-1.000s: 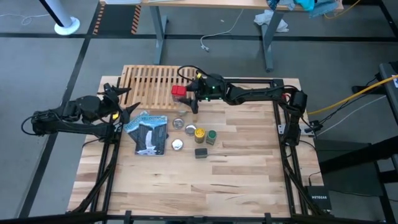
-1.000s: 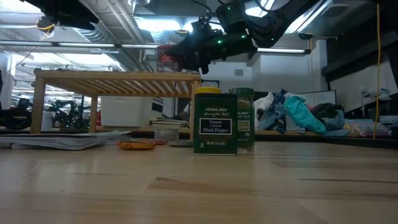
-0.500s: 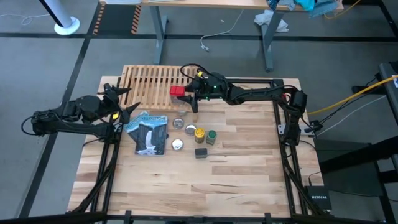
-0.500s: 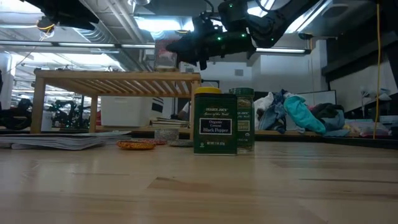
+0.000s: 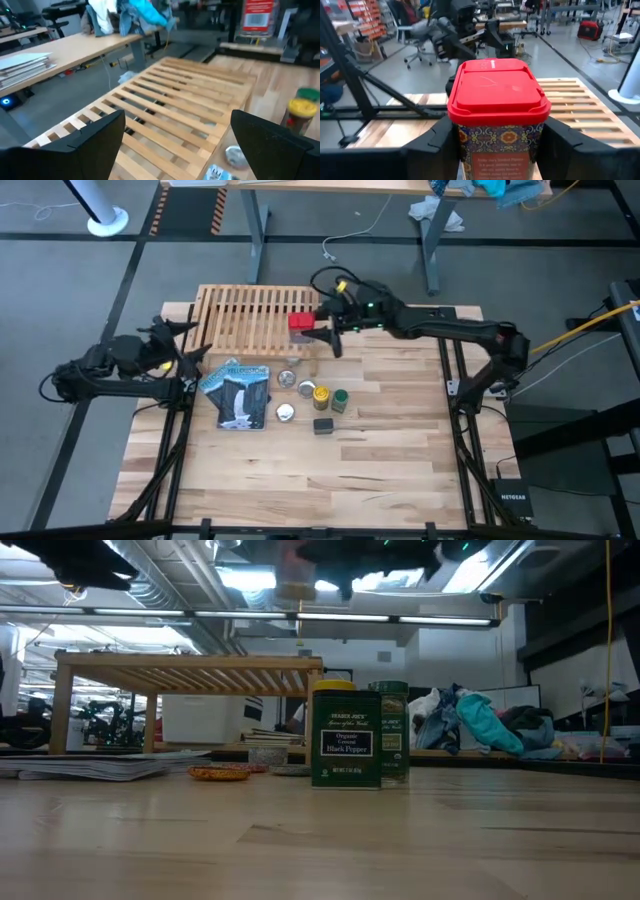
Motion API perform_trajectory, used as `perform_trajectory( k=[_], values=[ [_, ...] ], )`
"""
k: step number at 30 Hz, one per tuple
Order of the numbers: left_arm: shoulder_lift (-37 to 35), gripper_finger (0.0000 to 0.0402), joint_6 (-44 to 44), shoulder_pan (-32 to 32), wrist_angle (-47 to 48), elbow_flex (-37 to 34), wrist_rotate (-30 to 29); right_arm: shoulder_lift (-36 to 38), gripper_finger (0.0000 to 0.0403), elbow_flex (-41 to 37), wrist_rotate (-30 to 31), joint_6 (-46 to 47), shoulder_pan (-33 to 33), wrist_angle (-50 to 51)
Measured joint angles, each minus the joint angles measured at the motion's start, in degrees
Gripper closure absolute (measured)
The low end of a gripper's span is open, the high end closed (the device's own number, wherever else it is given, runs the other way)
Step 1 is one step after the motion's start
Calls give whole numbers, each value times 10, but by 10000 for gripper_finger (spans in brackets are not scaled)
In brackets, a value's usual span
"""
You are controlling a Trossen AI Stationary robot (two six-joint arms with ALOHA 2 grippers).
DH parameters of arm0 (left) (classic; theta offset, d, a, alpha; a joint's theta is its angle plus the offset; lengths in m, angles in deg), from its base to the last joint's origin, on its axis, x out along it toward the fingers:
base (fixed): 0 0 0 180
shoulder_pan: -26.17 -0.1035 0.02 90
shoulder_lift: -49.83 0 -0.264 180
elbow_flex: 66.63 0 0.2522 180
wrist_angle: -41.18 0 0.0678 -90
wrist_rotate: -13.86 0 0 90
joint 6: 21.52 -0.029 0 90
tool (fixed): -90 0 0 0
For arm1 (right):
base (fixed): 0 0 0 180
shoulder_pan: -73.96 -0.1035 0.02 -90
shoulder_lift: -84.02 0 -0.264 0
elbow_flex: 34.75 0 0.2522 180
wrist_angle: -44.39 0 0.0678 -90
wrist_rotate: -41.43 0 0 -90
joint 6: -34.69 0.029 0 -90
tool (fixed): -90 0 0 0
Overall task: Shelf spices
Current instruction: Remove the red seasoning can from the shelf
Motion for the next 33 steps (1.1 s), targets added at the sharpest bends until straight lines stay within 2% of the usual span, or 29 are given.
perform_trajectory(
  k=[11,17,23,27,33],
  values=[
    [-84,45,-18,0,6,0,73,114,208,-1,-13,-13,0,199],
    [-84,45,-20,0,6,0,88,158,208,-31,-8,-9,0,235],
    [-84,45,-21,0,6,0,99,233,208,-58,62,-9,-1,335],
    [-84,45,-20,0,7,0,99,292,208,-107,85,18,-1,350],
    [-84,45,-20,0,6,0,99,374,208,-247,112,82,-1,309]
  ],
)
